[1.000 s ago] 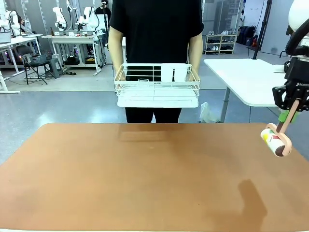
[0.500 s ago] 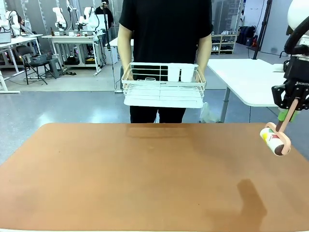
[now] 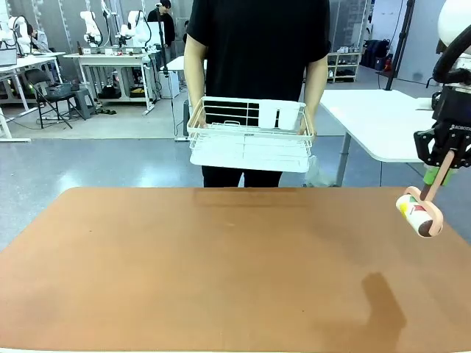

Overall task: Clean the table.
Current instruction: Place the Lint Roller down when the Dish drying rack is positioned in the middle of the table.

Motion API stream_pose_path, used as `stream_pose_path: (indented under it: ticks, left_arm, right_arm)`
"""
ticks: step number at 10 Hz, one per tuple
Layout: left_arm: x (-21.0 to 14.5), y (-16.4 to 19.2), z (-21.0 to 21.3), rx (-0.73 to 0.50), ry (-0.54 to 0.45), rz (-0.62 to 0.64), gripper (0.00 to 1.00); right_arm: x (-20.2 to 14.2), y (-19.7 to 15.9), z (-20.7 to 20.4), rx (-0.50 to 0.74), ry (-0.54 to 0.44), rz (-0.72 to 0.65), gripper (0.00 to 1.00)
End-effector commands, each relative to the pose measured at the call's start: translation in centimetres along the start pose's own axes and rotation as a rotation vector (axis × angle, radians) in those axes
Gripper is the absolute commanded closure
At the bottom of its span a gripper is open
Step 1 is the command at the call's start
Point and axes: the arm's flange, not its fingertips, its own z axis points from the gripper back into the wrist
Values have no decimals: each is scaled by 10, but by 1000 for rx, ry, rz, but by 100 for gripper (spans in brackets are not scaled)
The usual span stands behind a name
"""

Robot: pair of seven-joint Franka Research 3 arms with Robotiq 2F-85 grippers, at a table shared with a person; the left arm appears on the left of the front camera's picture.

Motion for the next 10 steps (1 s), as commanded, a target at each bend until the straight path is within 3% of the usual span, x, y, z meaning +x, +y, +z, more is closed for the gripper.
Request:
stream_pose_path:
  ticks: [1, 10]
  left_arm:
    - [-3, 1, 3, -12, 7, -9, 0]
    - [-3, 1, 3, -12, 7, -9, 0]
  right_arm:
    - [0, 2, 3, 22, 4, 9, 79]
    - [0, 2, 3, 22, 4, 9, 79]
